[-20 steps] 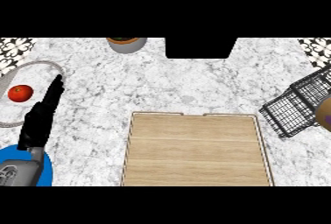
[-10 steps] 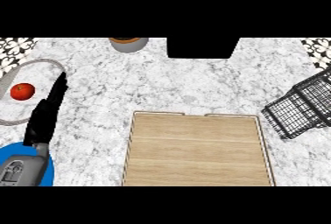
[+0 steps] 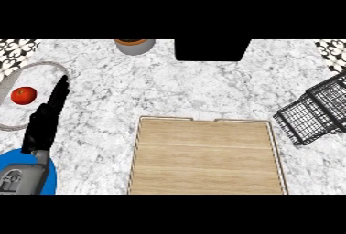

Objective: Pick the can from the tray and place it in the tiered basket

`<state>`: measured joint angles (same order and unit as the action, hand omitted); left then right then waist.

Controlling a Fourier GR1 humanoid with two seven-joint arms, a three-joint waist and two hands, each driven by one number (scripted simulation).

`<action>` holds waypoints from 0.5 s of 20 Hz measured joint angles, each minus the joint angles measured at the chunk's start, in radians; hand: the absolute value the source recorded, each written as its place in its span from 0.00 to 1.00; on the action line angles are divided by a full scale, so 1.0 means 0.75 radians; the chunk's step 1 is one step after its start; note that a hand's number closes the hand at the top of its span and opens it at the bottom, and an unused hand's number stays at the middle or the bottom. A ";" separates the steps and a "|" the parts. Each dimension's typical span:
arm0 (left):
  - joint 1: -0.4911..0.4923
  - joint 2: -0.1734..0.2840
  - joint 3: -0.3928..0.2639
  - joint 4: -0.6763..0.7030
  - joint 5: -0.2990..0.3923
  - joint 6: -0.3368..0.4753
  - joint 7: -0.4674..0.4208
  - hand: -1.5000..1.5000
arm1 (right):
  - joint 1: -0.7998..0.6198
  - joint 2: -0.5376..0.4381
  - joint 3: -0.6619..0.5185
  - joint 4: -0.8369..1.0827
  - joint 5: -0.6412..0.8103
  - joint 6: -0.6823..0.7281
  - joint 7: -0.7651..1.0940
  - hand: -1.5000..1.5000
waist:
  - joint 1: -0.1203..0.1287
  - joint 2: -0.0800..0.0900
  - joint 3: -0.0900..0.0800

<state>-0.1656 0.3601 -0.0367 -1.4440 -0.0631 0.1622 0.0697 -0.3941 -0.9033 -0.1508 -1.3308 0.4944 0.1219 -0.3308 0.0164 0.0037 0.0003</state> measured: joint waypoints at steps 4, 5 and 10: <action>0.012 -0.010 0.014 -0.001 -0.014 -0.013 -0.013 0.50 | -0.046 0.037 0.018 0.149 0.022 0.035 -0.099 1.00 | -0.005 -0.001 0.000; -0.004 -0.006 0.025 0.015 -0.010 -0.021 -0.016 0.50 | -0.051 0.040 0.028 0.190 0.028 0.050 -0.127 1.00 | -0.005 0.000 0.000; -0.002 -0.021 0.029 0.014 -0.022 -0.022 -0.026 0.50 | -0.113 0.070 0.026 0.392 -0.011 0.189 -0.102 0.00 | -0.001 0.000 0.000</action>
<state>-0.1668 0.3443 -0.0148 -1.4332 -0.0793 0.1461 0.0500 -0.4791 -0.8508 -0.1313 -1.0366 0.4864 0.2636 -0.4074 0.0156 0.0040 0.0002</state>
